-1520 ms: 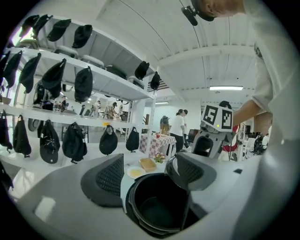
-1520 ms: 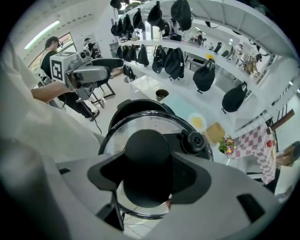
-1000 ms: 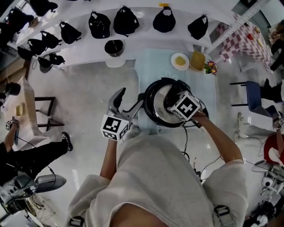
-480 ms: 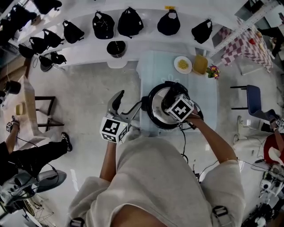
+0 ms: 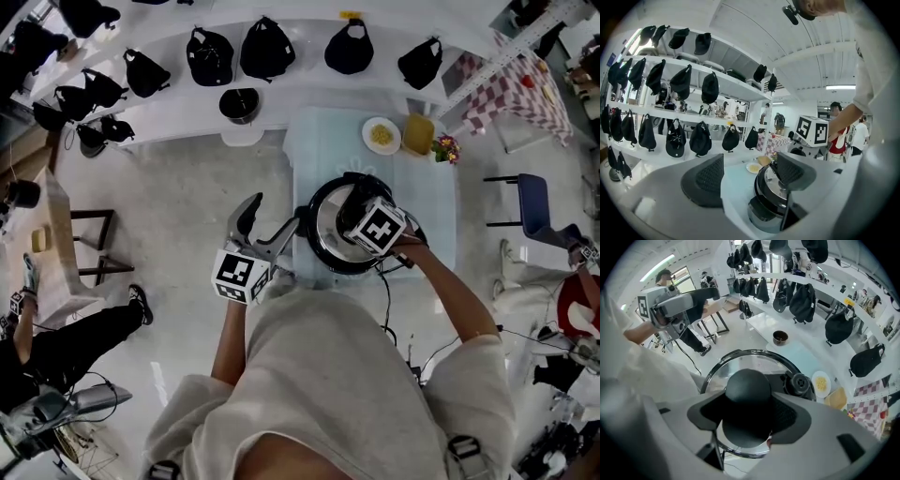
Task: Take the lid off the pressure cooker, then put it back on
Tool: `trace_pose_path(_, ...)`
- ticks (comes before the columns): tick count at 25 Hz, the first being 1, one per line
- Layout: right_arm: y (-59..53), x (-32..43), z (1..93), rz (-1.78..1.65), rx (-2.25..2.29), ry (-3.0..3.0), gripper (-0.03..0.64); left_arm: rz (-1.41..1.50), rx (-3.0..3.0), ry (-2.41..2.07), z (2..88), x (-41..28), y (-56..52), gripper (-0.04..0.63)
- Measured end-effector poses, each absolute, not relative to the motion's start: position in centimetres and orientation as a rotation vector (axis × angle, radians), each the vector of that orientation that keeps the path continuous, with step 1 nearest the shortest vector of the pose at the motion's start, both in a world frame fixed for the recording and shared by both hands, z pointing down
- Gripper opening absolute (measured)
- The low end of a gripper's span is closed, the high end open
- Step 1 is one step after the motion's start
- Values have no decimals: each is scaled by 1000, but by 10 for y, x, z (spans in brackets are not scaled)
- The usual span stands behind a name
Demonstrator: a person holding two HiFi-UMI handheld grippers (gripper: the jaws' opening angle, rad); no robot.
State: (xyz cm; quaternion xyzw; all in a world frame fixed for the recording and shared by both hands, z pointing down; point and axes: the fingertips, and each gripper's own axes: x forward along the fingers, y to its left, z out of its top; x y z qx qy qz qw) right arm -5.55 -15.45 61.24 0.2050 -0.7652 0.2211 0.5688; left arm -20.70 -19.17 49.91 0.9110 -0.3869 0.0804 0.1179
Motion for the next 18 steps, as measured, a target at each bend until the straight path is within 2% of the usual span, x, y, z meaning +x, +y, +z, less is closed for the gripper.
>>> trace_pose_path(14,-142,-61,612,157,10,-1780,275,236,2657,-1165,495,-207,-195,337)
trace_pose_path(18,-141,-61,613,146,4,-1775,277,233,2660,-1164,495,-203,-195,337)
